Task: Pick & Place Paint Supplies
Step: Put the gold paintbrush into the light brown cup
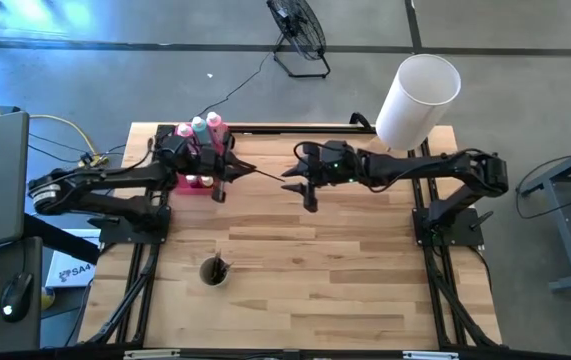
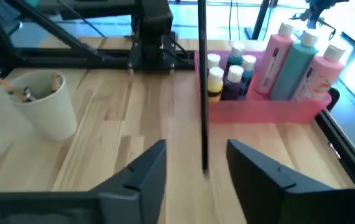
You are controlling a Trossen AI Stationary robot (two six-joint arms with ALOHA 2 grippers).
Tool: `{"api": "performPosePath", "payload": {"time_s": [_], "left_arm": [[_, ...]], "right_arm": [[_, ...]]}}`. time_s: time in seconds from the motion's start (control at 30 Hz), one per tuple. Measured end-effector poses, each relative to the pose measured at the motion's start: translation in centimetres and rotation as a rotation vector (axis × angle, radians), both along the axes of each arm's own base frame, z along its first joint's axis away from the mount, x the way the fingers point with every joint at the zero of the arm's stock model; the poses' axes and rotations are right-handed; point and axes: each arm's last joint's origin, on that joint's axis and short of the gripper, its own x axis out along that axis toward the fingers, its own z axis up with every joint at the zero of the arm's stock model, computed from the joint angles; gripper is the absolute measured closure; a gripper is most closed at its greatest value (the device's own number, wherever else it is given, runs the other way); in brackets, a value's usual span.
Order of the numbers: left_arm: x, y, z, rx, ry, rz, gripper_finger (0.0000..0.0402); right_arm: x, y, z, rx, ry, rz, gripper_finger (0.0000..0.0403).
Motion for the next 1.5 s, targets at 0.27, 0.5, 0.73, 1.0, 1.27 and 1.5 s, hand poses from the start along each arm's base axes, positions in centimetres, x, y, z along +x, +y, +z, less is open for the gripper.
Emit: {"api": "performPosePath", "payload": {"time_s": [0.27,0.5,0.73,1.0,1.27,1.5], "left_arm": [[-4.9,-0.4,1.7,-0.168,0.109,0.023,0.0399],[-9.8,-3.5,2.9,-0.323,0.135,-0.058,0.0398],[-13.2,-5.7,2.7,-0.441,0.157,-0.109,0.0397],[-15.1,-7.4,2.1,-0.349,0.192,-0.248,0.0398],[-16.8,-8.2,0.7,-0.438,0.237,-0.176,0.0398],[-15.8,-7.6,-1.2,-0.482,0.288,-0.162,0.0398]], "right_arm": [[-2.2,0.4,0.2,0.033,0.161,0.006,0.0218],[-2.3,0.4,-0.6,0.039,0.227,-0.014,0.0243],[-2.2,0.2,-0.6,0.016,0.225,-0.056,0.0267],[-2.2,0.2,-0.6,0.105,0.221,-0.108,0.0283],[-2.2,0.2,-0.6,0.131,0.218,-0.121,0.0288],[-2.1,0.2,-0.5,0.130,0.205,-0.121,0.0293]]}}
